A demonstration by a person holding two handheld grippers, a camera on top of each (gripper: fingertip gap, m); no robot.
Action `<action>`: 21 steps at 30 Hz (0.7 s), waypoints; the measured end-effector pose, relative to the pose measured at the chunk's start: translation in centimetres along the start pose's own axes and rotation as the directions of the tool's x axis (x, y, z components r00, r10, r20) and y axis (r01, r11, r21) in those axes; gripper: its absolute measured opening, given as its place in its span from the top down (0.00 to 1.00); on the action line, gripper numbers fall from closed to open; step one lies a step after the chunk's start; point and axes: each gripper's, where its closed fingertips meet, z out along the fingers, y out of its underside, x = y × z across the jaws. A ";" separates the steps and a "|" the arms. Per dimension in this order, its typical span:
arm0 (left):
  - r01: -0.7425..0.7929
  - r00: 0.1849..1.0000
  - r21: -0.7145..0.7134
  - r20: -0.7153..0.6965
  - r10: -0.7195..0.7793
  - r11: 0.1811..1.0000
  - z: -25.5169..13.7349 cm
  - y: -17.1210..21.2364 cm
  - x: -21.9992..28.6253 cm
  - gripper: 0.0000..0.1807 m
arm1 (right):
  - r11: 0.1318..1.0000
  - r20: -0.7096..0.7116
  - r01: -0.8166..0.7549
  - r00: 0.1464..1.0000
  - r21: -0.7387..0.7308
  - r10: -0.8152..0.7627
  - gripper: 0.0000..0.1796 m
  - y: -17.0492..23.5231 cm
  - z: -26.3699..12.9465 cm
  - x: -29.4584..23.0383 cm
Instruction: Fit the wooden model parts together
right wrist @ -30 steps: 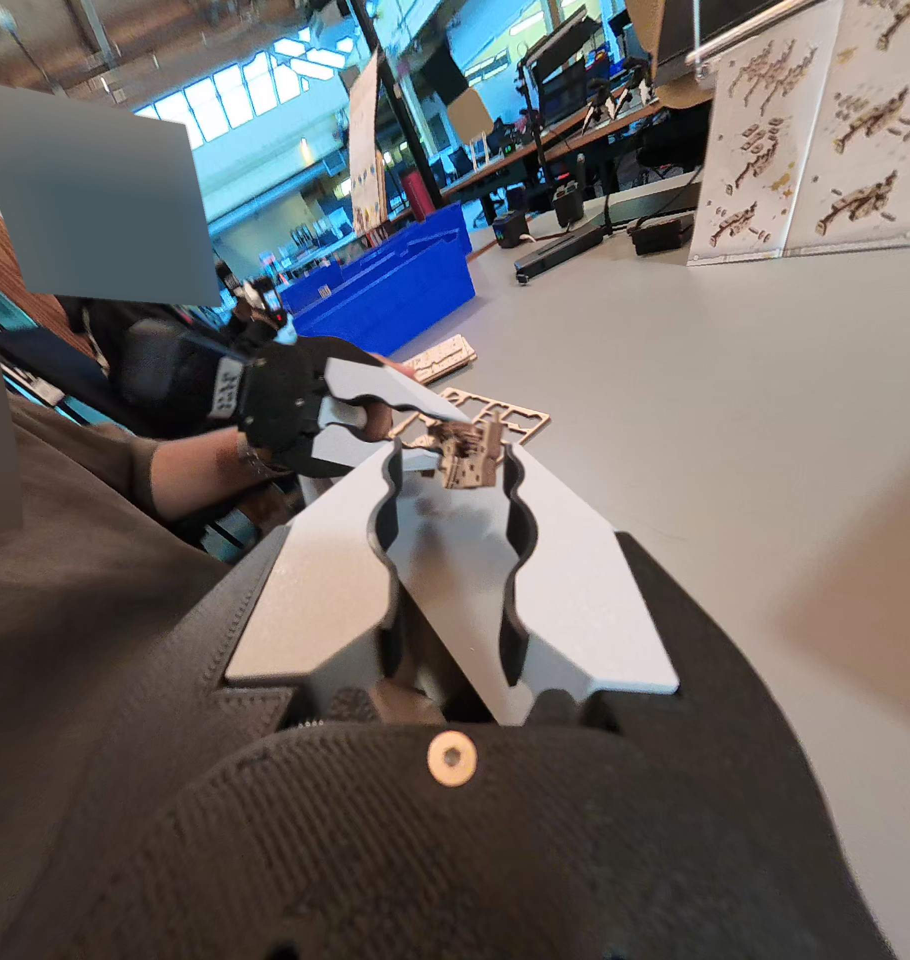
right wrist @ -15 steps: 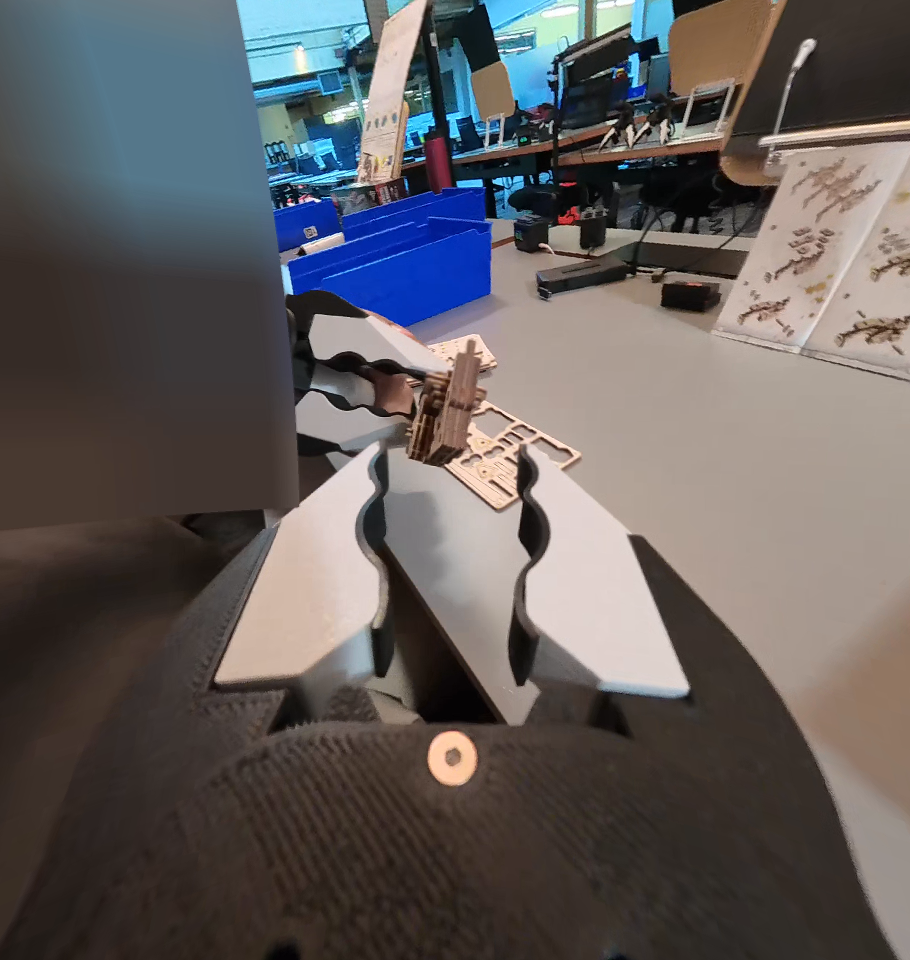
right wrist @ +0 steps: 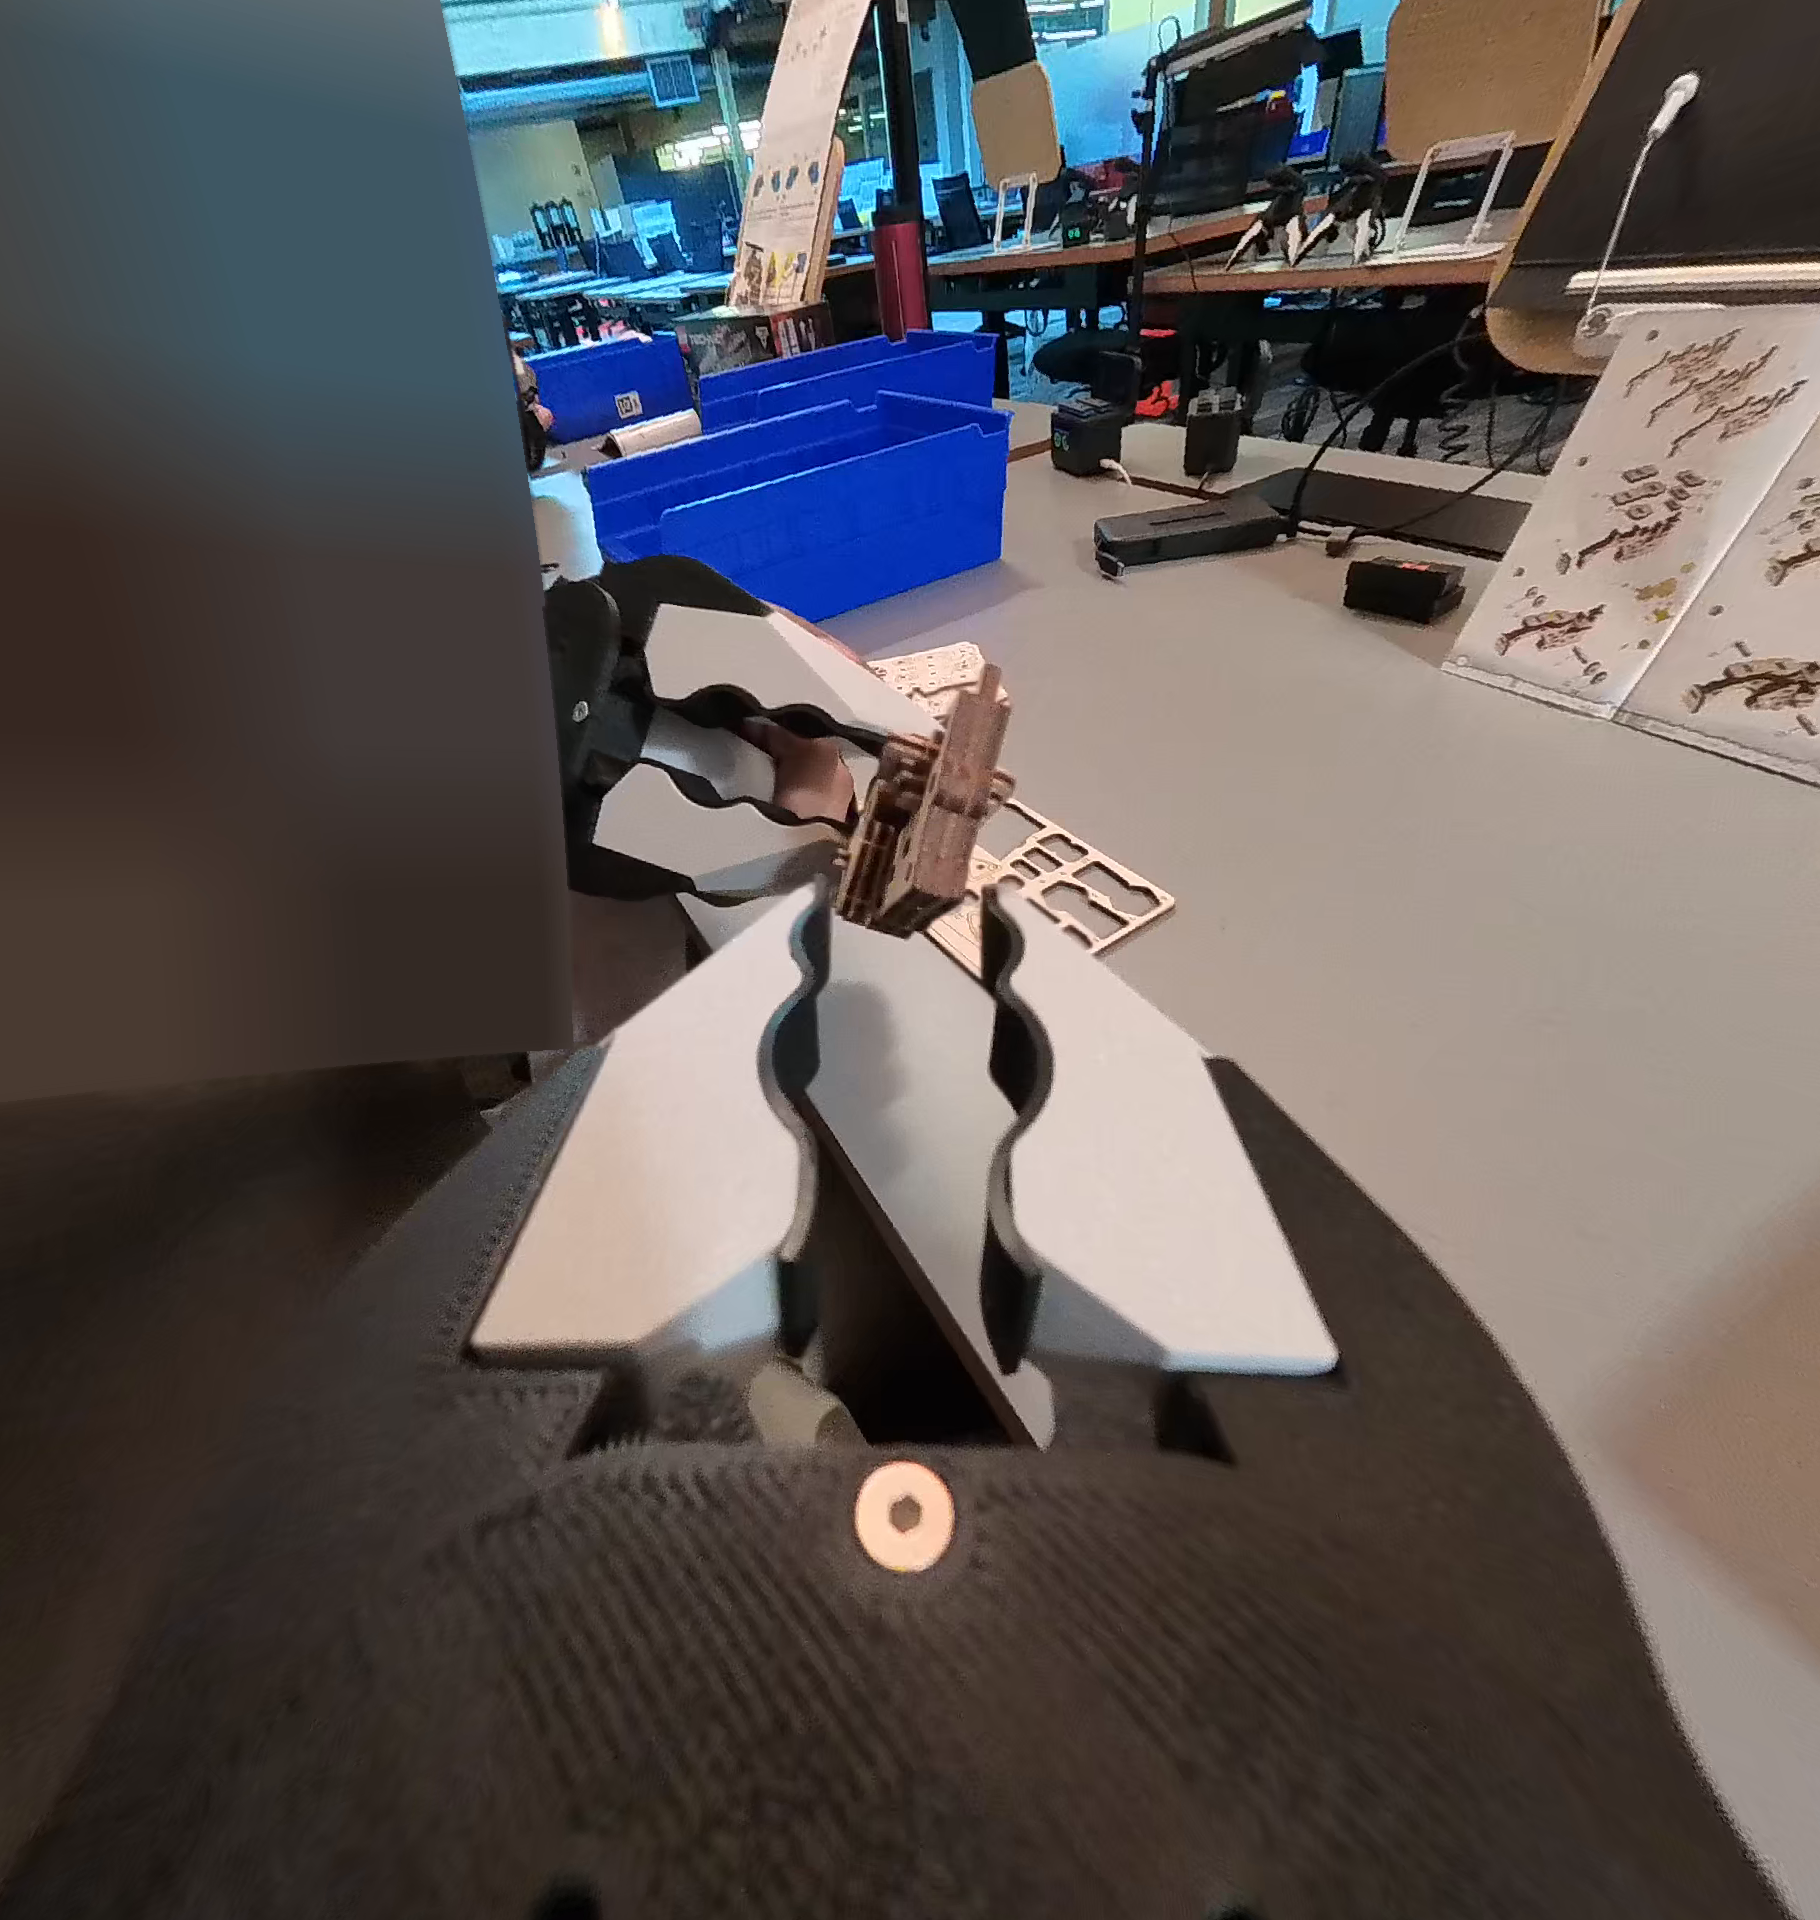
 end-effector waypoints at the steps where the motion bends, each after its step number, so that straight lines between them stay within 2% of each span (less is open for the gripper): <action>1: -0.001 1.000 0.000 0.000 0.001 1.000 0.0 0.0 0.0 0.91 | 1.000 -0.001 0.004 1.000 -0.004 -0.004 0.86 0.1 0.0 0.0; 21: -0.054 0.998 0.014 0.025 0.054 0.998 -0.3 -0.6 -0.2 0.91 | 0.999 0.032 -0.042 0.999 0.022 0.041 0.91 -0.3 0.0 -0.6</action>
